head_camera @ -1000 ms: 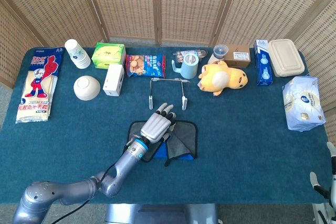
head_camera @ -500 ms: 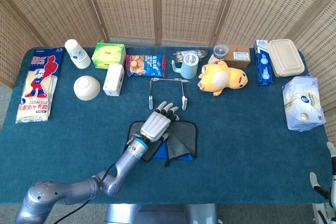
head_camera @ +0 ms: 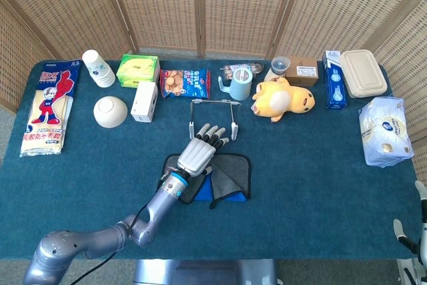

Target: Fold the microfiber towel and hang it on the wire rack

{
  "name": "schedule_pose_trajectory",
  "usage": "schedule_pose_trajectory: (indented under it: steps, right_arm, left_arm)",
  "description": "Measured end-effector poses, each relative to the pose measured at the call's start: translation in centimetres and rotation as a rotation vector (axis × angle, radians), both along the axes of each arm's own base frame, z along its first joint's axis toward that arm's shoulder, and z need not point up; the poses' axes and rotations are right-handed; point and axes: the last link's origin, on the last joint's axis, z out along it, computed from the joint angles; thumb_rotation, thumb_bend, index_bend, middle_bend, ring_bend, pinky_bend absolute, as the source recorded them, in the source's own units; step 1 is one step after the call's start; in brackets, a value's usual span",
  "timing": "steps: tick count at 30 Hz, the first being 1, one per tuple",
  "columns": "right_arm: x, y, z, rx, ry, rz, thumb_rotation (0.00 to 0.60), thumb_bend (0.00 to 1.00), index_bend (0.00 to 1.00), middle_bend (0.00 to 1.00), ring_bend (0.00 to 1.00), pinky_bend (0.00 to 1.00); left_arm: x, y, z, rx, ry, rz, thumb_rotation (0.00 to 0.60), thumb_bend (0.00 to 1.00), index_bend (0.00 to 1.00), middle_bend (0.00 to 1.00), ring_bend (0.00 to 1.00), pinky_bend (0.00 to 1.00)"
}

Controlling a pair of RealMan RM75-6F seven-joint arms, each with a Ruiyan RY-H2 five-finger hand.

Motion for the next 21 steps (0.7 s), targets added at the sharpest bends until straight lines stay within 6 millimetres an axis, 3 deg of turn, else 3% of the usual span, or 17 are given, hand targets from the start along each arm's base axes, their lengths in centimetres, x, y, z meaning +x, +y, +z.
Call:
schedule_pose_trajectory:
  steps: [14, 21]
  right_arm:
    - [0.2, 0.0, 0.0, 0.000, 0.000, 0.006, 0.600, 0.31, 0.03, 0.02, 0.00, 0.00]
    - [0.6, -0.3, -0.2, 0.007, 0.002, 0.017, 0.600, 0.31, 0.03, 0.02, 0.00, 0.00]
  left_arm:
    - [0.6, -1.0, 0.6, -0.006, -0.066, -0.019, 0.600, 0.21, 0.04, 0.01, 0.00, 0.00]
    - [0.6, -2.1, 1.7, -0.060, -0.165, 0.000, 0.600, 0.21, 0.12, 0.05, 0.00, 0.00]
